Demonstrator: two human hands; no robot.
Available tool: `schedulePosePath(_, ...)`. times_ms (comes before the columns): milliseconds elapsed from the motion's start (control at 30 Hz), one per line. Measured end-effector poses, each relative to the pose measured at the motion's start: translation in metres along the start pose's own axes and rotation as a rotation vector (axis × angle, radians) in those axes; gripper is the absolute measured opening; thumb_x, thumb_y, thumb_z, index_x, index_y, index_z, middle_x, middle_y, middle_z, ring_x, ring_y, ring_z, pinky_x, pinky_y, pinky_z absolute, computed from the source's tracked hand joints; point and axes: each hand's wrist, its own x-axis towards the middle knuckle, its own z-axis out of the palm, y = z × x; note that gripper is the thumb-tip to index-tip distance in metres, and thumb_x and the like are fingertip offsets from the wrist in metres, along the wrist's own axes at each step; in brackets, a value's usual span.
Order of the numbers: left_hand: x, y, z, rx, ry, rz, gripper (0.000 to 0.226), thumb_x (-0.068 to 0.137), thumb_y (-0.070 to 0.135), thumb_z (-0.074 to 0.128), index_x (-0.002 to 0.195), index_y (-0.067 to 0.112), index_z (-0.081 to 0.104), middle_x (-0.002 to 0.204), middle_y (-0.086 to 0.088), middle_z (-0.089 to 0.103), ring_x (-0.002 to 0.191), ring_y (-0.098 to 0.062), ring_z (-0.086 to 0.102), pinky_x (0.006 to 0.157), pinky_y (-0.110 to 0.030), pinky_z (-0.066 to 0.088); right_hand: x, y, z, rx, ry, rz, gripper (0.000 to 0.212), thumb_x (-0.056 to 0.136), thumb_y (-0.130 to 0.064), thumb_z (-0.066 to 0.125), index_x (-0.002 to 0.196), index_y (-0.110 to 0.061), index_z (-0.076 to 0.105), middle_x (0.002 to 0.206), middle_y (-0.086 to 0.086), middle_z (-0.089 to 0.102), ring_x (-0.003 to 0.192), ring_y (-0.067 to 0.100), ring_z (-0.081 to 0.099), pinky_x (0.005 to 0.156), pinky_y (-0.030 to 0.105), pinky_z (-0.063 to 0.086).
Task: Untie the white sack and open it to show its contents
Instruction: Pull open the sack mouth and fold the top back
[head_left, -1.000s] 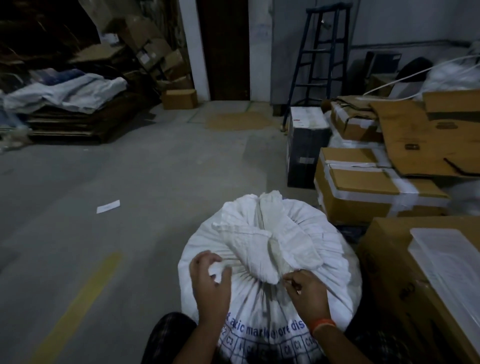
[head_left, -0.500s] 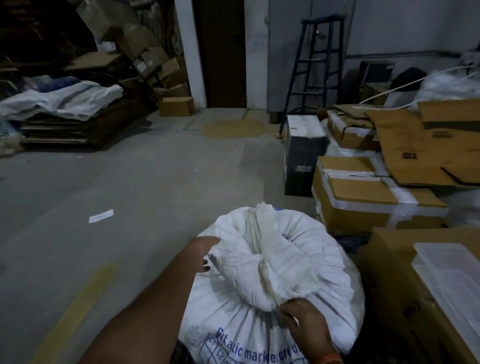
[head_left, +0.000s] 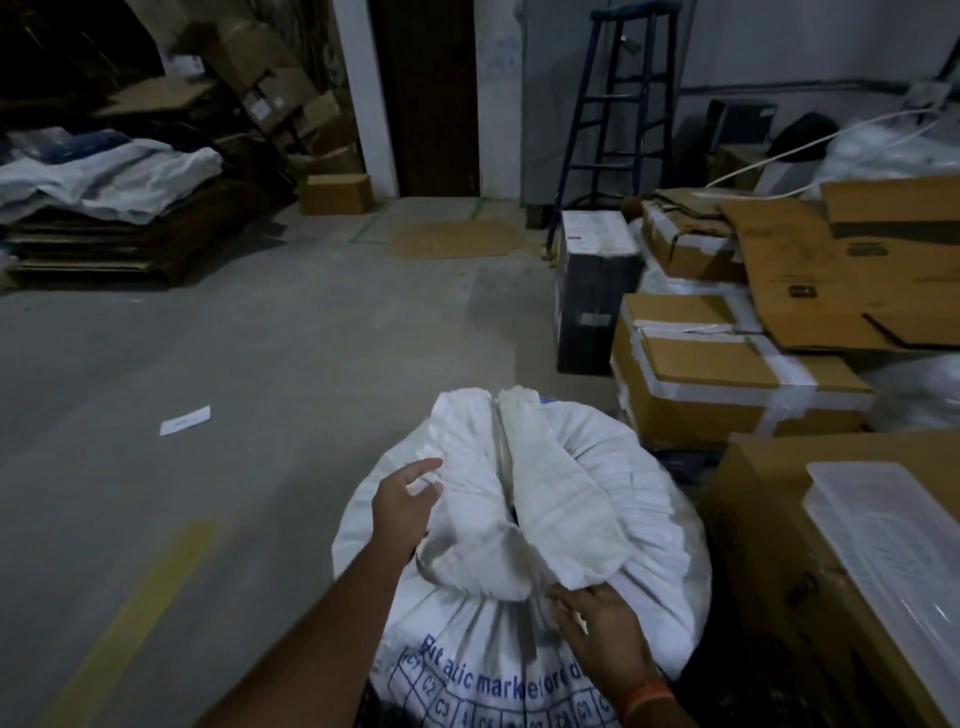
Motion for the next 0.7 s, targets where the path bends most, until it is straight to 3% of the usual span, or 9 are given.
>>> schedulePosePath(100, -0.006, -0.002, 0.0, 0.048, 0.018, 0.021, 0.029, 0.095, 0.01, 0.07, 0.116, 0.028, 0.078, 0.119, -0.001, 0.075, 0.055, -0.016, 0.06, 0.036, -0.023, 0.044, -0.002, -0.008, -0.009, 0.016, -0.012, 0.023, 0.032, 0.07, -0.027, 0.079, 0.102, -0.023, 0.079, 0.091, 0.002, 0.077, 0.077, 0.013, 0.069, 0.068, 0.013, 0.048)
schedulePosePath(200, -0.009, -0.004, 0.001, 0.04, 0.042, 0.035, 0.029, 0.095, 0.009, 0.069, 0.118, 0.026, 0.078, 0.113, -0.012, 0.076, 0.035, -0.006, 0.044, 0.033, -0.02, 0.037, -0.004, -0.02, -0.028, 0.05, -0.069, 0.059, 0.022, 0.071, -0.037, 0.083, 0.09, -0.027, 0.078, 0.076, -0.009, 0.073, 0.064, 0.004, 0.066, 0.058, 0.005, 0.042)
schedulePosePath(300, -0.011, -0.002, 0.001, -0.005, 0.043, 0.046, 0.03, 0.096, 0.008, 0.068, 0.12, 0.024, 0.077, 0.099, -0.01, 0.077, 0.038, -0.01, 0.042, 0.036, -0.023, 0.041, -0.008, -0.035, -0.063, 0.129, -0.246, 0.099, 0.019, 0.08, -0.052, 0.07, 0.079, -0.034, 0.076, 0.072, -0.019, 0.073, 0.067, -0.003, 0.067, 0.064, 0.009, 0.05)
schedulePosePath(367, -0.01, -0.002, -0.001, 0.012, 0.042, 0.081, 0.03, 0.095, 0.007, 0.069, 0.119, 0.024, 0.077, 0.104, -0.007, 0.079, 0.053, -0.014, 0.05, 0.05, -0.027, 0.054, -0.009, -0.034, -0.088, 0.177, -0.283, 0.159, 0.017, 0.08, -0.044, 0.067, 0.072, -0.03, 0.073, 0.067, -0.017, 0.073, 0.063, -0.002, 0.068, 0.067, 0.024, 0.057)
schedulePosePath(433, -0.01, -0.001, -0.003, 0.005, 0.041, 0.116, 0.03, 0.094, 0.005, 0.07, 0.116, 0.023, 0.078, 0.114, -0.002, 0.078, 0.065, -0.011, 0.06, 0.057, -0.011, 0.052, -0.003, -0.03, -0.113, 0.237, -0.176, 0.249, 0.009, 0.078, -0.027, 0.07, 0.069, -0.024, 0.07, 0.063, -0.01, 0.071, 0.06, 0.003, 0.068, 0.065, 0.03, 0.057)
schedulePosePath(500, -0.012, 0.0, -0.002, -0.001, 0.042, 0.131, 0.031, 0.093, 0.001, 0.07, 0.115, 0.021, 0.078, 0.113, 0.001, 0.077, 0.078, -0.008, 0.065, 0.064, -0.002, 0.048, 0.011, -0.026, -0.131, 0.343, 0.021, 0.299, 0.018, 0.083, -0.01, 0.075, 0.071, -0.023, 0.07, 0.073, -0.009, 0.072, 0.071, 0.005, 0.069, 0.068, 0.023, 0.054)
schedulePosePath(567, -0.015, 0.003, 0.0, -0.004, 0.043, 0.134, 0.031, 0.093, 0.0, 0.069, 0.117, 0.018, 0.078, 0.112, 0.003, 0.076, 0.08, -0.001, 0.063, 0.067, 0.0, 0.047, 0.032, -0.034, -0.144, 0.48, 0.108, 0.275, 0.015, 0.086, -0.014, 0.078, 0.089, -0.028, 0.074, 0.1, -0.017, 0.07, 0.096, -0.001, 0.064, 0.076, 0.02, 0.052)
schedulePosePath(633, -0.018, 0.004, 0.002, -0.011, 0.038, 0.146, 0.031, 0.093, 0.001, 0.07, 0.118, 0.017, 0.078, 0.117, 0.005, 0.074, 0.092, 0.004, 0.064, 0.074, 0.002, 0.045, 0.055, -0.04, -0.145, 0.518, -0.005, 0.227, 0.03, 0.084, -0.03, 0.08, 0.11, -0.039, 0.071, 0.13, -0.022, 0.054, 0.12, -0.006, 0.05, 0.088, 0.025, 0.05)
schedulePosePath(700, -0.019, 0.002, 0.003, -0.016, 0.033, 0.149, 0.032, 0.093, 0.002, 0.07, 0.118, 0.019, 0.077, 0.122, 0.005, 0.073, 0.104, 0.002, 0.065, 0.08, 0.002, 0.044, 0.074, -0.037, -0.131, 0.435, -0.186, 0.192, 0.045, 0.079, -0.04, 0.083, 0.12, -0.048, 0.065, 0.146, -0.016, 0.037, 0.137, -0.002, 0.033, 0.102, 0.028, 0.041)
